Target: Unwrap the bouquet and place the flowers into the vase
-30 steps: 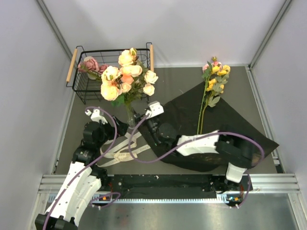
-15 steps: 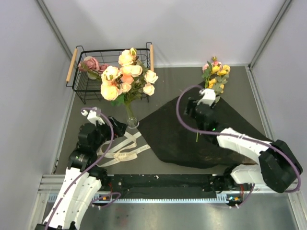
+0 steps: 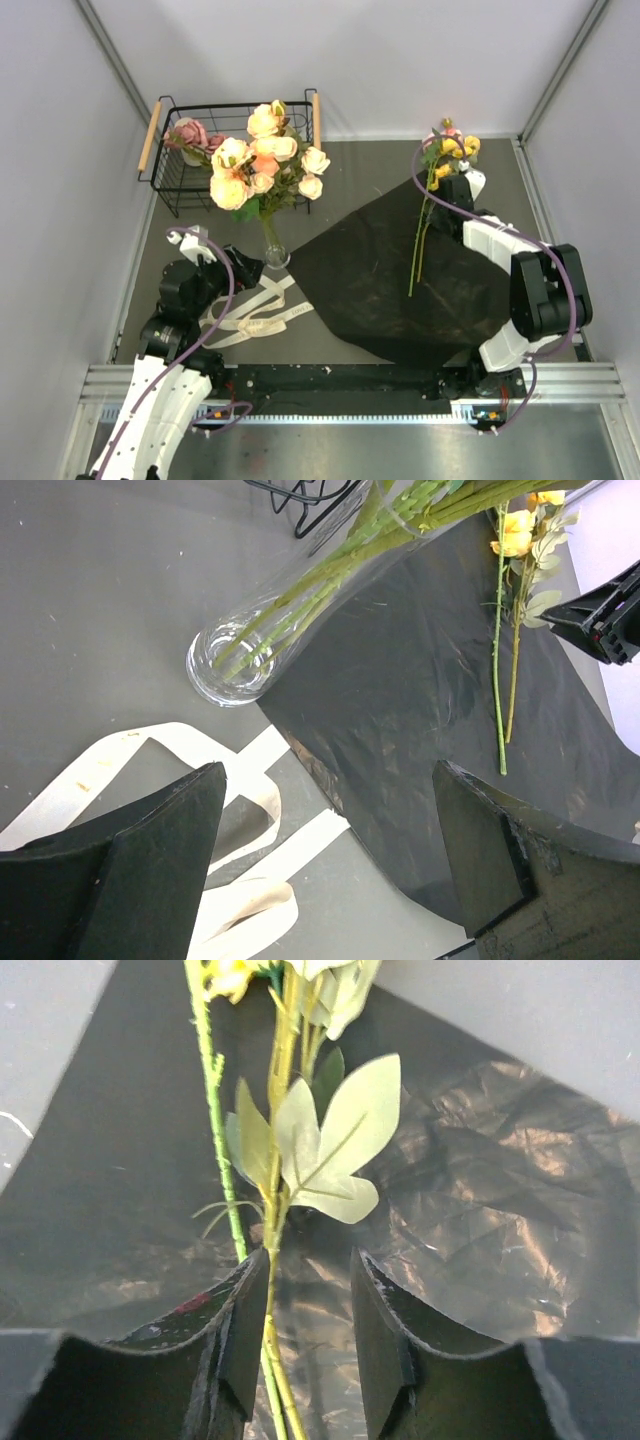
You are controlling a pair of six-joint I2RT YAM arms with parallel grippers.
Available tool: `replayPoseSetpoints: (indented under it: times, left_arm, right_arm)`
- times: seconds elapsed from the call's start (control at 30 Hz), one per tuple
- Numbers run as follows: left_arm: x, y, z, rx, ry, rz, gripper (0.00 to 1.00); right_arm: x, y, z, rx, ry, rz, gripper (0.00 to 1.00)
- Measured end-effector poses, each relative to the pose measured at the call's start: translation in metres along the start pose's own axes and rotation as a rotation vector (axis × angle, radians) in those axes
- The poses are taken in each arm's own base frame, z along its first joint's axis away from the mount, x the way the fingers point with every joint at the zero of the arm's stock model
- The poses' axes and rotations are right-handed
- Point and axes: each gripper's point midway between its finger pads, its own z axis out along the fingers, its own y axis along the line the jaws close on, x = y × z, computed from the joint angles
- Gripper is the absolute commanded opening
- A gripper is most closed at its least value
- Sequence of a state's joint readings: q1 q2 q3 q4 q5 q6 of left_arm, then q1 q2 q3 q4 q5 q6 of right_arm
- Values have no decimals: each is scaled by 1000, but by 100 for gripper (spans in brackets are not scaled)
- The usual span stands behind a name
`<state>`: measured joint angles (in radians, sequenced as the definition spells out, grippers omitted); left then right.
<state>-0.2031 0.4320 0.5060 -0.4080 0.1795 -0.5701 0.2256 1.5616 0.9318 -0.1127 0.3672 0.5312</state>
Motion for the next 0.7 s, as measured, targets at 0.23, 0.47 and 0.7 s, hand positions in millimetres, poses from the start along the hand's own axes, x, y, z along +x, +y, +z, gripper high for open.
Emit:
replayPoseSetpoints:
  times: [0.23, 0.47, 0.7]
  left_arm:
    - [3, 2, -1, -9, 14, -3, 90]
    - [5, 2, -1, -6, 19, -7, 90]
    - [5, 1, -1, -5, 21, -7, 90]
  right_arm:
    - [15, -6, 17, -20, 103, 77, 31]
    - [-24, 28, 26, -113, 65, 57, 42]
    - [-52, 64, 85, -111, 108, -62, 46]
